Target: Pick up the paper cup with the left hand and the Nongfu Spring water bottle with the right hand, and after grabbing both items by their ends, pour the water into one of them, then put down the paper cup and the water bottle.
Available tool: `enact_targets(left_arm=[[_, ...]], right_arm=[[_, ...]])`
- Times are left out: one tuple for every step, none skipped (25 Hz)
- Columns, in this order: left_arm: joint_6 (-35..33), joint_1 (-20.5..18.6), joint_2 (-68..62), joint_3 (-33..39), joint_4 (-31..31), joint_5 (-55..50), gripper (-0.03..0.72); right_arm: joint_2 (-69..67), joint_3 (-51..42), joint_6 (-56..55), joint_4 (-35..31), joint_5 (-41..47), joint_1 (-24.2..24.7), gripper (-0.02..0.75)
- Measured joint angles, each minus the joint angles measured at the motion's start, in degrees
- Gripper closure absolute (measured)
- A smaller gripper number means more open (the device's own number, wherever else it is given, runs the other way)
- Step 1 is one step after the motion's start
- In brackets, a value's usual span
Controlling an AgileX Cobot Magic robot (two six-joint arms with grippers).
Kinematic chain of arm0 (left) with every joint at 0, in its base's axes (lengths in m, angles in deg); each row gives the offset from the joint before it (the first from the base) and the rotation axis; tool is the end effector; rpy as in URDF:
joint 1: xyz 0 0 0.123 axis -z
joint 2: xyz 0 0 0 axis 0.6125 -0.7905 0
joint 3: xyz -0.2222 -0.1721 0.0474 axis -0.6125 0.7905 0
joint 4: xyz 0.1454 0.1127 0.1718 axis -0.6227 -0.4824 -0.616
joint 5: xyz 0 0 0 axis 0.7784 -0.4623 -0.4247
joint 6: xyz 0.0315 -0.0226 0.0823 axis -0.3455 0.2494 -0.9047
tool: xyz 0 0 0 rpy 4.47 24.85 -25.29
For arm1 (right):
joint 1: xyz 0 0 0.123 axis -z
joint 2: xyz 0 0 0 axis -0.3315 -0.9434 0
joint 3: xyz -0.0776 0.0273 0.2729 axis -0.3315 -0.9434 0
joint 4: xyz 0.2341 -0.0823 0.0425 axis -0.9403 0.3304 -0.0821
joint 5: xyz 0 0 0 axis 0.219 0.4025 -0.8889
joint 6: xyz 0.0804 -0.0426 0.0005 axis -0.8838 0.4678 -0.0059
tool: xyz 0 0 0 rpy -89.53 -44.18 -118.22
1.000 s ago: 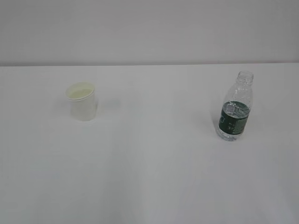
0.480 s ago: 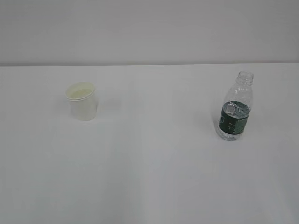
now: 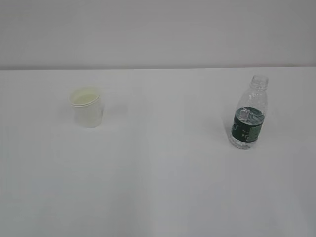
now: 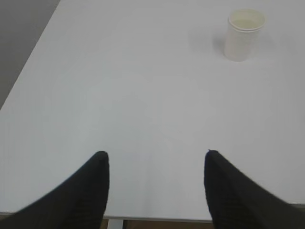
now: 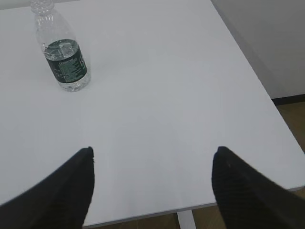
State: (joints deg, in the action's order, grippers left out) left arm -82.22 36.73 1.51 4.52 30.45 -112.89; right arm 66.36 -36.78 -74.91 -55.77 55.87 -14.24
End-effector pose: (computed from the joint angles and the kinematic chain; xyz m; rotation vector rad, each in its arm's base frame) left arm -0.0097 0.0030 0.2813 -0.0739 2.0678 0.0260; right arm -0.0116 -0.0096 0.2700 0.1711 2.1052 -0.1721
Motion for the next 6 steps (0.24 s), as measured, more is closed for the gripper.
enact_targets(left_arm=[[0.00, 0.00, 0.00, 0.00, 0.00, 0.00, 0.239], [0.00, 0.00, 0.00, 0.00, 0.00, 0.00, 0.242], [0.00, 0.00, 0.00, 0.00, 0.00, 0.00, 0.245], [0.00, 0.00, 0.00, 0.00, 0.00, 0.00, 0.247], [0.00, 0.00, 0.00, 0.00, 0.00, 0.00, 0.250], [0.00, 0.00, 0.00, 0.00, 0.00, 0.00, 0.252]], right_arm=[[0.00, 0.00, 0.00, 0.00, 0.00, 0.00, 0.164], [0.00, 0.00, 0.00, 0.00, 0.00, 0.00, 0.164], [0.00, 0.00, 0.00, 0.00, 0.00, 0.00, 0.164], [0.00, 0.00, 0.00, 0.00, 0.00, 0.00, 0.164], [0.00, 0.00, 0.00, 0.00, 0.00, 0.00, 0.164], [0.00, 0.00, 0.00, 0.00, 0.00, 0.00, 0.164]])
